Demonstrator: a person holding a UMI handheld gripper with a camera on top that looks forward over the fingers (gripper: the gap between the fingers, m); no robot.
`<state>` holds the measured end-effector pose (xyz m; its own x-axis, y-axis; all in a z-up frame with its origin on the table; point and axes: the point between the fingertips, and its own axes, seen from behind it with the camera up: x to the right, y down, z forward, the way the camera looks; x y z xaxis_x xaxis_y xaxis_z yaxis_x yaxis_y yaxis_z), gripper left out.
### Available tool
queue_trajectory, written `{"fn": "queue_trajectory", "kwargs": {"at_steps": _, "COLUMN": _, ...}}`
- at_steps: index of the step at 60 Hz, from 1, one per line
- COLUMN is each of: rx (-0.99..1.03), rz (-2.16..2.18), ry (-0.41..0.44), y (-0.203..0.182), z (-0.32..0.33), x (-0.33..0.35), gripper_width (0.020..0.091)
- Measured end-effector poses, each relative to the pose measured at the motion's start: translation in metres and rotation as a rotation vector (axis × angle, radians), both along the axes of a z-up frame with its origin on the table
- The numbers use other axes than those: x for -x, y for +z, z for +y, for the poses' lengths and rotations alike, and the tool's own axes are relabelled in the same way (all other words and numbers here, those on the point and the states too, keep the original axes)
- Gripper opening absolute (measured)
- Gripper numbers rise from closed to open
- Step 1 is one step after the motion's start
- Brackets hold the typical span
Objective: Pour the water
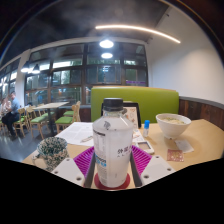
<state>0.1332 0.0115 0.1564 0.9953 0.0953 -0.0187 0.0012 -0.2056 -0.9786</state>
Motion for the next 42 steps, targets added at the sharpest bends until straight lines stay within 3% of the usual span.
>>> {"fn": "queue_trajectory", "kwargs": {"at_steps": 3, "rx": 0.032, "rz": 0.003, "ry": -0.017, "y": -0.005, "z": -0.002, "x": -0.006, "gripper_width": 0.0664}}
{"fn": "queue_trajectory", "kwargs": {"at_steps": 6, "rx": 0.059, "rz": -0.008, "ry": -0.023, "y": -0.012, "z": -0.003, "x": -0.009, "gripper_width": 0.0799}}
{"fn": "queue_trajectory", "kwargs": {"at_steps": 8, "rx": 0.048, "rz": -0.007, "ry": -0.034, "y": -0.009, "z": -0.006, "x": -0.015, "gripper_width": 0.0833}}
{"fn": "queue_trajectory", "kwargs": {"at_steps": 18, "rx": 0.036, "rz": 0.02, "ry": -0.019, "y": 0.005, "z": -0.052, "x": -0.013, "gripper_width": 0.0831}}
{"fn": "queue_trajectory", "kwargs": {"at_steps": 30, "rx": -0.015, "rz": 0.069, "ry": -0.011, "y": 0.053, "z": -0.151, "x": -0.021, "gripper_width": 0.0823}}
{"fn": "queue_trajectory", "kwargs": {"at_steps": 42, "rx": -0.036, "rz": 0.124, "ry": 0.072, "y": 0.075, "z": -0.238, "x": -0.01, "gripper_width": 0.0823}}
